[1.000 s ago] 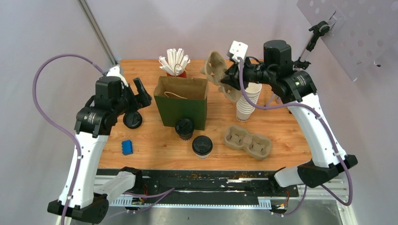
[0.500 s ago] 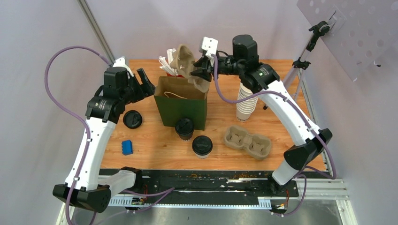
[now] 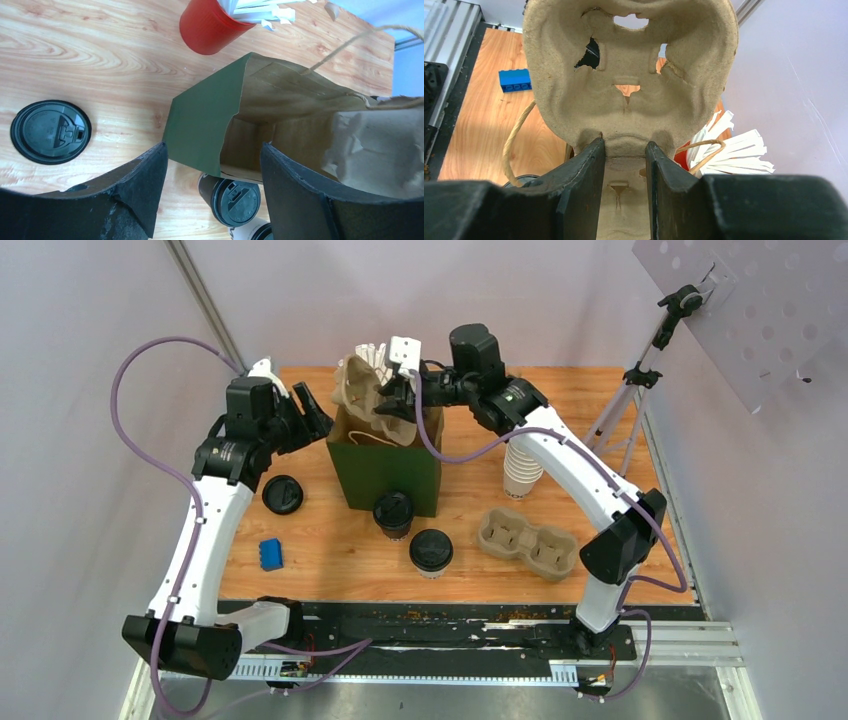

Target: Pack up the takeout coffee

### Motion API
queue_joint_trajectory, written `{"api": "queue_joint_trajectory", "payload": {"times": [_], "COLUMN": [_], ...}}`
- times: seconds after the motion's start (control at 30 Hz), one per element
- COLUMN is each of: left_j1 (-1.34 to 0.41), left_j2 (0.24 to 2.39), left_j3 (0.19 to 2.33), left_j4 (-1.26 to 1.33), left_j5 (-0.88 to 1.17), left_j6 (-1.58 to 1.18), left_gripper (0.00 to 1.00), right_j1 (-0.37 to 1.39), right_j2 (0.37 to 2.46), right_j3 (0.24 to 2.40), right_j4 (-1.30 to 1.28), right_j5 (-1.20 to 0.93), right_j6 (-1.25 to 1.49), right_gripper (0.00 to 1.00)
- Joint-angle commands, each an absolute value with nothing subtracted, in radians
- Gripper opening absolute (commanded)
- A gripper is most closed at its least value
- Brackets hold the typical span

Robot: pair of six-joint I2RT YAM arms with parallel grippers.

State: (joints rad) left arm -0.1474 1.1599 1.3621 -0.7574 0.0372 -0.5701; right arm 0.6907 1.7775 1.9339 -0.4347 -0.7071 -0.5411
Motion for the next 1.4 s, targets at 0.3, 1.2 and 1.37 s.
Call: {"api": "queue_joint_trajectory", "payload": {"times": [0.3,1.2,1.37], "left_j1": [-0.14,-0.123,-0.123], "left_j2": [1.198,1.259,1.243], "left_j3": [1.327,1.318,1.3], "left_j4": [-0.598,-0.512,-0.494], "left_j5": [0.158,0.252,0.278], "left_j6": [-0.516,-0.485,-0.508], "left_gripper": [0.7,0.04,0.0], "right_j1": [0.684,0.712,0.741], "right_j2": [1.792,1.828,1.874], "right_j3": [1.964,1.919,1.957], "right_j4": [-0.459,-0.627,-0.697], "right_j5": [-0.686,-0.544,-0.459], "right_j6": [-0.646,-0.744,-0.753], "right_gripper": [0.29,0.28,0.28]}}
